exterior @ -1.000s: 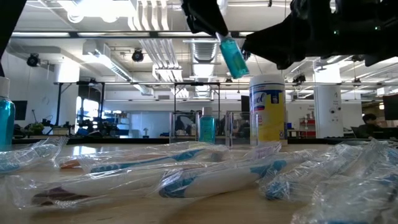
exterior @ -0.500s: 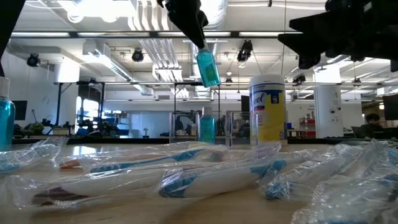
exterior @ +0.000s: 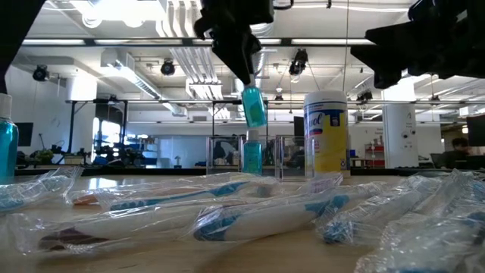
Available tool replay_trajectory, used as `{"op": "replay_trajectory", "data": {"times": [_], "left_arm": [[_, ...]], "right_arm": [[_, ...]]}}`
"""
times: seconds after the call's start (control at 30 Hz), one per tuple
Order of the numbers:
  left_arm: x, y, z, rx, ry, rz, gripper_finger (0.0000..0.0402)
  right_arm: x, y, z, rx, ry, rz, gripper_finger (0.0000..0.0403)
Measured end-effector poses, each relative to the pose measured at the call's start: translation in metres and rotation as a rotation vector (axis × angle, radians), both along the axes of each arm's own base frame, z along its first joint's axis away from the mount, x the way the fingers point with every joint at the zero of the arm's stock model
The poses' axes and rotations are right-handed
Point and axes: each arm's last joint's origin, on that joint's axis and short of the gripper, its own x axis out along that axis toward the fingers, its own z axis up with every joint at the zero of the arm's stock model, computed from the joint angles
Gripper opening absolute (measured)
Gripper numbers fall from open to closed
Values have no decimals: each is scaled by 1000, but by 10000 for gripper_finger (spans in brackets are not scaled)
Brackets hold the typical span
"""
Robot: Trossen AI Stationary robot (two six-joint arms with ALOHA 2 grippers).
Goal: Pick & Place toothbrushing station
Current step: Put the blue mouthwash into the transparent organizer
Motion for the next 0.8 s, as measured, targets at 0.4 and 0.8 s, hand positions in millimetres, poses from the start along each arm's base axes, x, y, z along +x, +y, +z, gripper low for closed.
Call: {"op": "replay_trajectory", "data": {"times": [0.4, 0.8], "left_arm": [[18, 8, -36, -4, 94, -5, 97], [29, 18, -65, -4, 169, -13, 97]], "right_arm": [[0, 0, 0, 0, 3, -2, 215], [0, 0, 0, 0, 1, -2, 215]]}}
